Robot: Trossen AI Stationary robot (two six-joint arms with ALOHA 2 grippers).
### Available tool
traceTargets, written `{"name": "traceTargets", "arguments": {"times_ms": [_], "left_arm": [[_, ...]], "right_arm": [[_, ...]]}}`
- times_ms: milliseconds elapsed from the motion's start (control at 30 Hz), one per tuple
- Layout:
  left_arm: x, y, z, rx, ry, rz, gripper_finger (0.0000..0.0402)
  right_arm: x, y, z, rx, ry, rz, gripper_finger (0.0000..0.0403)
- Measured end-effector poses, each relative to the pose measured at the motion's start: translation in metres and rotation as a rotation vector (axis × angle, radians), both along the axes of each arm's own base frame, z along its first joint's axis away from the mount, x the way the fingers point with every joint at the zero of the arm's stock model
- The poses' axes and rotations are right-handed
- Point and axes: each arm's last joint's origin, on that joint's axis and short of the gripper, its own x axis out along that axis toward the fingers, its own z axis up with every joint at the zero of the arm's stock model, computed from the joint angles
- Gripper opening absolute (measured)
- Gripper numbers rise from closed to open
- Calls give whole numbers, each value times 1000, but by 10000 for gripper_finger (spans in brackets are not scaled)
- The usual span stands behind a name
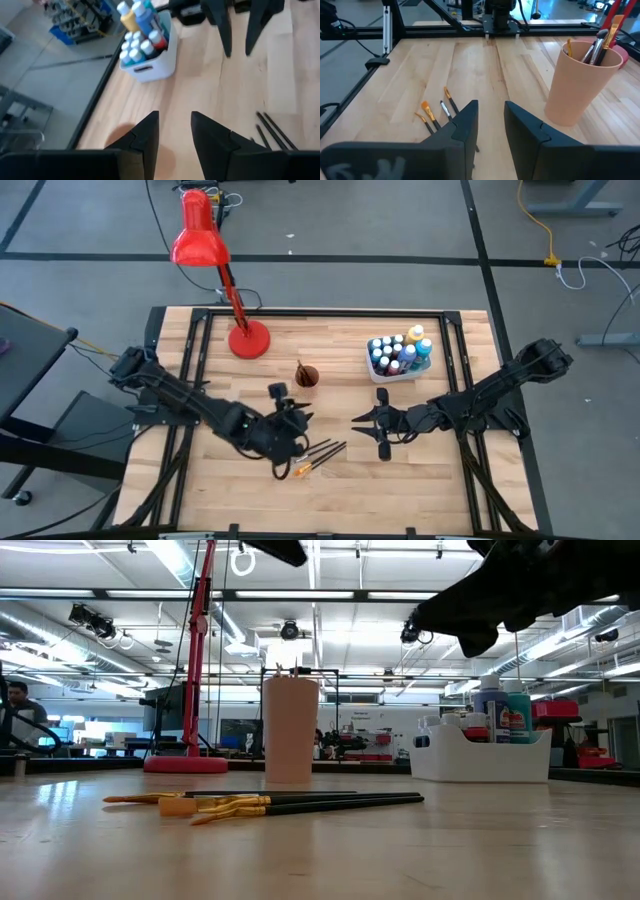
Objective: Pick & Place Paint Supplies
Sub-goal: Put the orange paintbrush into the orange cup
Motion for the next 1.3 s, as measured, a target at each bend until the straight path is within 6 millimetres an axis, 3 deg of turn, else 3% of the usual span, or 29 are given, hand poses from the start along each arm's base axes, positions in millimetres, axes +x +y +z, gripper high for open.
{"name": "traceTargets", "arguments": {"times_ms": [167,400,667,1300], "left_arm": [[-22,-17,-12,-7,-33,94,124],[-51,-38,-53,-65,-176,169,123],[-60,-42,-87,-226,-312,197,123],[-57,-44,-89,-231,-326,163,122]], "right_arm": [[0,0,0,-4,0,1,98],[0,0,0,-9,-1,2,98],[0,0,0,-8,-2,2,98],[0,0,0,-8,-2,2,98]]}}
